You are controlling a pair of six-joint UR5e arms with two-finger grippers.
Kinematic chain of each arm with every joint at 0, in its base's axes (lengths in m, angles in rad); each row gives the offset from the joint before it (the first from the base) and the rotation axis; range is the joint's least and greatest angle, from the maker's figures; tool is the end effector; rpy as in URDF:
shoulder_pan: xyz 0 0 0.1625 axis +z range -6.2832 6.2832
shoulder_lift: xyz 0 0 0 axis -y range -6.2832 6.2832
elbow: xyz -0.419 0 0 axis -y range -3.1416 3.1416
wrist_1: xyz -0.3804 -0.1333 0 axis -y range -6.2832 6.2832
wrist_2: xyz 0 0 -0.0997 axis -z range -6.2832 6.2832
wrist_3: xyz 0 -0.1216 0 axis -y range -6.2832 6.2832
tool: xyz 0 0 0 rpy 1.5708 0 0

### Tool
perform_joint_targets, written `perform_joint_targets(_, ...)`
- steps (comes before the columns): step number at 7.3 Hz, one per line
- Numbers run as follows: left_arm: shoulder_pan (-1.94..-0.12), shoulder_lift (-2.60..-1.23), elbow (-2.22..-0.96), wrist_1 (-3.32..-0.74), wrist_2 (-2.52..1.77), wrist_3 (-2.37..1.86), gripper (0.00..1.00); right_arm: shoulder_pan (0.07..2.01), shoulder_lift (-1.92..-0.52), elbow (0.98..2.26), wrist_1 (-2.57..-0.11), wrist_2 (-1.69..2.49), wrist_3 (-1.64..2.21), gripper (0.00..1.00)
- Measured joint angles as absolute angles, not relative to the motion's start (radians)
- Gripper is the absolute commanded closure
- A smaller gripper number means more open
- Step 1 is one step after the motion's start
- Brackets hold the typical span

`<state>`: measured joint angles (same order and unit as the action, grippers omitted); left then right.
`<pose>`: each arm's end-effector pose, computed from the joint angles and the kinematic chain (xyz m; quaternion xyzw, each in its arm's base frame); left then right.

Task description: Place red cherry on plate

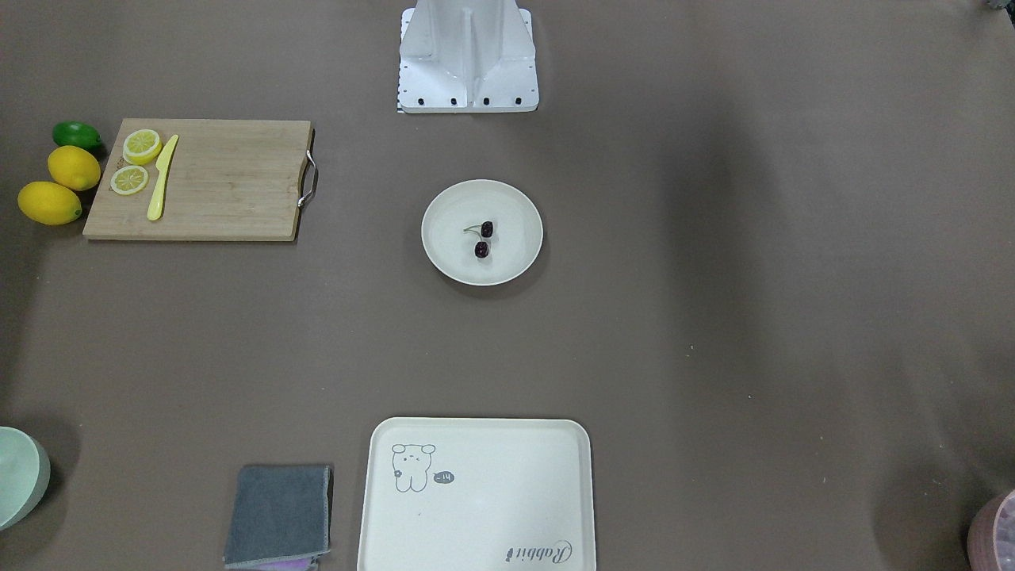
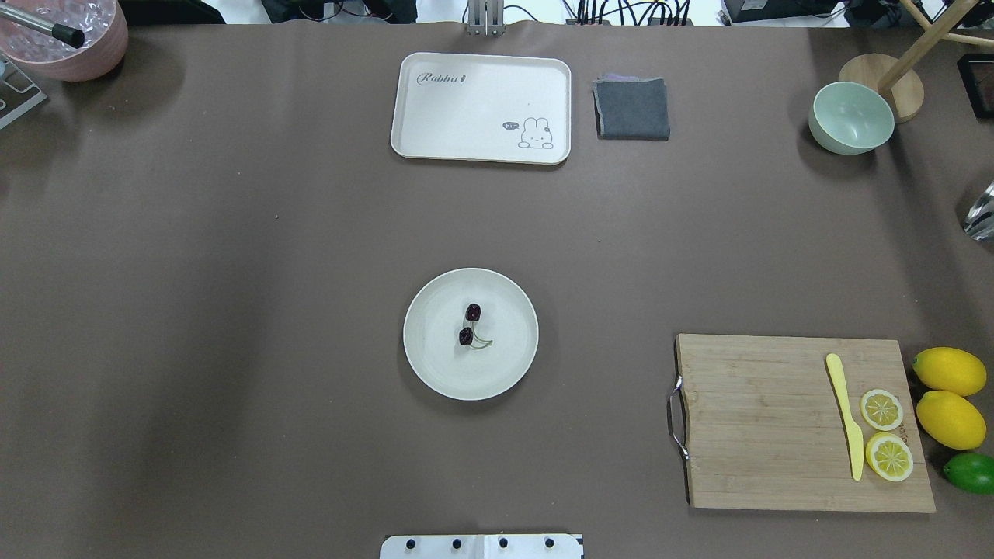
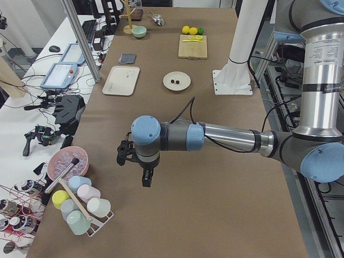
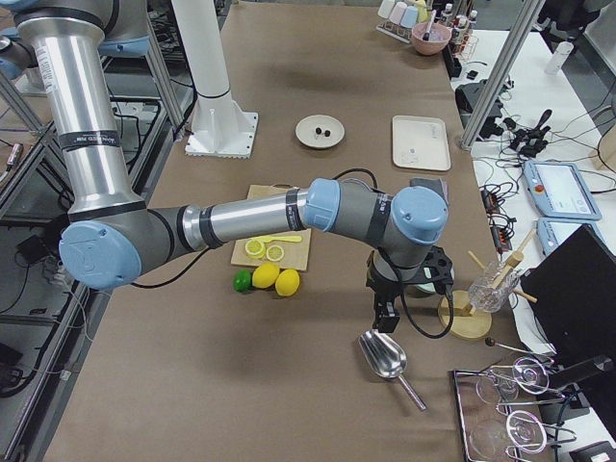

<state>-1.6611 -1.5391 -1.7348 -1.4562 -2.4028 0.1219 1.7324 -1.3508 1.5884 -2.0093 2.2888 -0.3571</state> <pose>-0.0852 -0.4591 0.6112 0.0509 0.4010 0.0180 0.9145 0.1396 -0.5249 0.5915 -0.0011 -0.3620 -0.0558 0.9305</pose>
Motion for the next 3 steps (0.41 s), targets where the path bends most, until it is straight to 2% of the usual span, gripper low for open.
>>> perform_joint_targets(3, -1.656, -1.567, -1.66, -1.502, -2.4, 0.188, 0.02, 1.743, -1.371, 1.605, -2.01, 2.291, -0.358, 0.0)
